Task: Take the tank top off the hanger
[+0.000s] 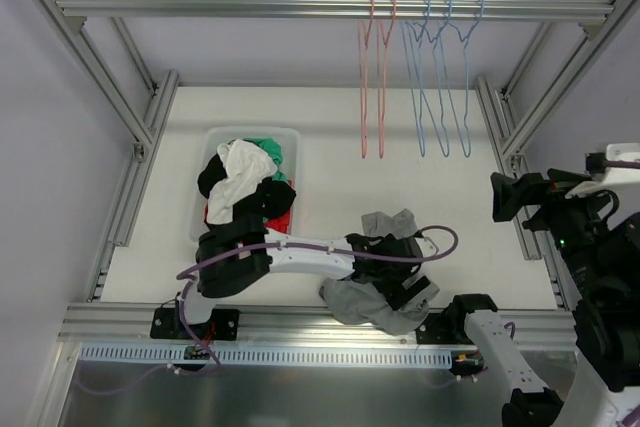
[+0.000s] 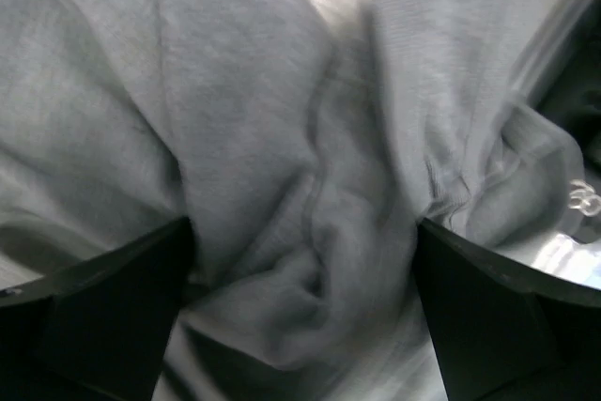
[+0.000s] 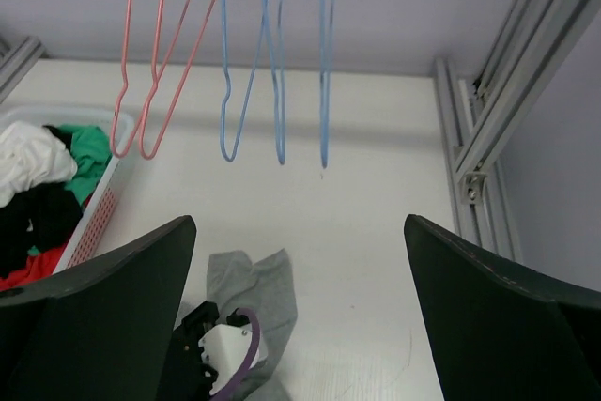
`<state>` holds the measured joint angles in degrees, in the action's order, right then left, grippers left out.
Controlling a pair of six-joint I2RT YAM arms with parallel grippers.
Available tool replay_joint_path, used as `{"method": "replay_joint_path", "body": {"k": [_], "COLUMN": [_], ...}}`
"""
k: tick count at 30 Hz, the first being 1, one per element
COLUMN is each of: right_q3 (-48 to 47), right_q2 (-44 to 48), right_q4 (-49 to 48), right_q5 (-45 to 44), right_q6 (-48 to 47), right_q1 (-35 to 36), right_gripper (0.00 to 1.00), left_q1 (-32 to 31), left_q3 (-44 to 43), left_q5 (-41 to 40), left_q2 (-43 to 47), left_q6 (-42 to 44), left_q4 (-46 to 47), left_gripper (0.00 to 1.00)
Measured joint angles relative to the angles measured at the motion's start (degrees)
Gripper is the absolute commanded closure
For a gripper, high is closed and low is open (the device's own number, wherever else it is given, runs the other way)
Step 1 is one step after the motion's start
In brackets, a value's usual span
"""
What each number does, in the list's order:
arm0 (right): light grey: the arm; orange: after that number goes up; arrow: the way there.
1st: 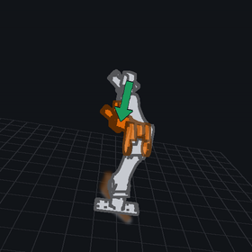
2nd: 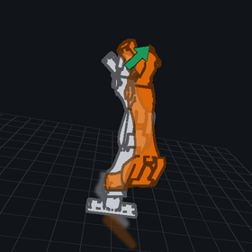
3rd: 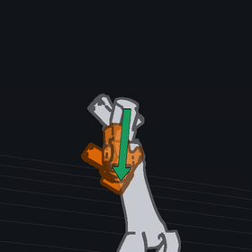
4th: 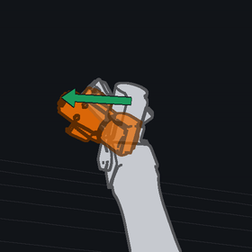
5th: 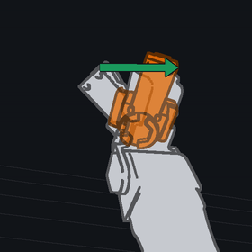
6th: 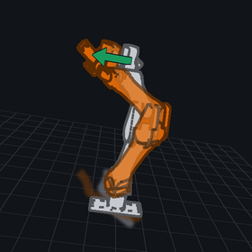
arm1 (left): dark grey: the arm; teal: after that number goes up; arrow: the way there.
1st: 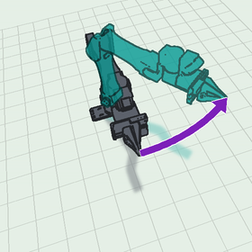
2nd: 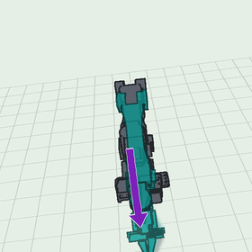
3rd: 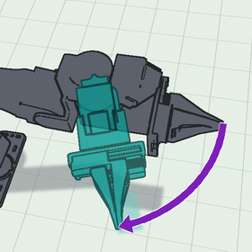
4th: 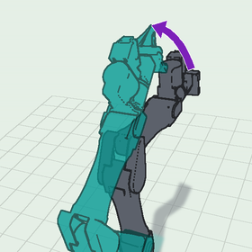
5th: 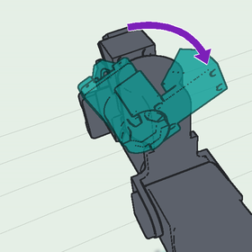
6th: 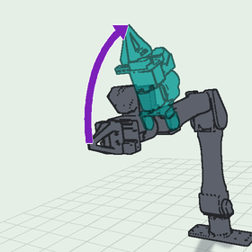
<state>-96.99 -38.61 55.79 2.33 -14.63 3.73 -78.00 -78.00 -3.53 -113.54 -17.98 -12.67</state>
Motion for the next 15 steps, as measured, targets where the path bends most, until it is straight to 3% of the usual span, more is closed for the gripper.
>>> {"method": "replay_joint_path", "body": {"k": [1, 2, 5, 6, 7, 11, 15], "right_q3": [1.09, 2.16, 4.72, 5.49, 6.29, 8.96, 10.03], "right_q2": [-0.35, -0.63, -0.83, -0.50, -0.02, 3.28, 6.38], "right_q4": [0.55, 1.05, 1.53, 1.42, 1.14, -0.61, -2.16], "right_q5": [1.09, 2.10, 4.70, 5.55, 6.47, 9.09, 9.55], "right_q6": [-0.02, -0.07, -0.07, -0.02, 0.00, 0.07, 0.04], "right_q1": [0.00, 0.00, 0.00, 0.00, -0.02, 0.00, 0.00], "right_gripper": [0.01, 0.00, 0.01, 0.00, 0.01, 0.00, 0.00], "left_q1": [-0.11, -0.44, -0.79, -0.76, -0.70, -0.72, -0.76], "left_q3": [-0.66, -1.29, -1.97, -1.88, -1.68, 0.39, 6.95], "left_q5": [-0.02, -1.31, -3.02, -3.39, -3.85, -6.67, -14.49], "left_q2": [-1.75, -2.75, -3.48, -3.48, -3.48, -1.68, 6.51], "left_q6": [-0.11, -0.04, -1.46, -2.12, -3.02, -4.68, -6.23], "left_q4": [-0.24, -0.39, -0.09, -0.04, -0.02, 0.37, -5.07], "left_gripper": [0.03, 0.23, 0.63, 0.95, 1.00, 1.00, 1.00]}}
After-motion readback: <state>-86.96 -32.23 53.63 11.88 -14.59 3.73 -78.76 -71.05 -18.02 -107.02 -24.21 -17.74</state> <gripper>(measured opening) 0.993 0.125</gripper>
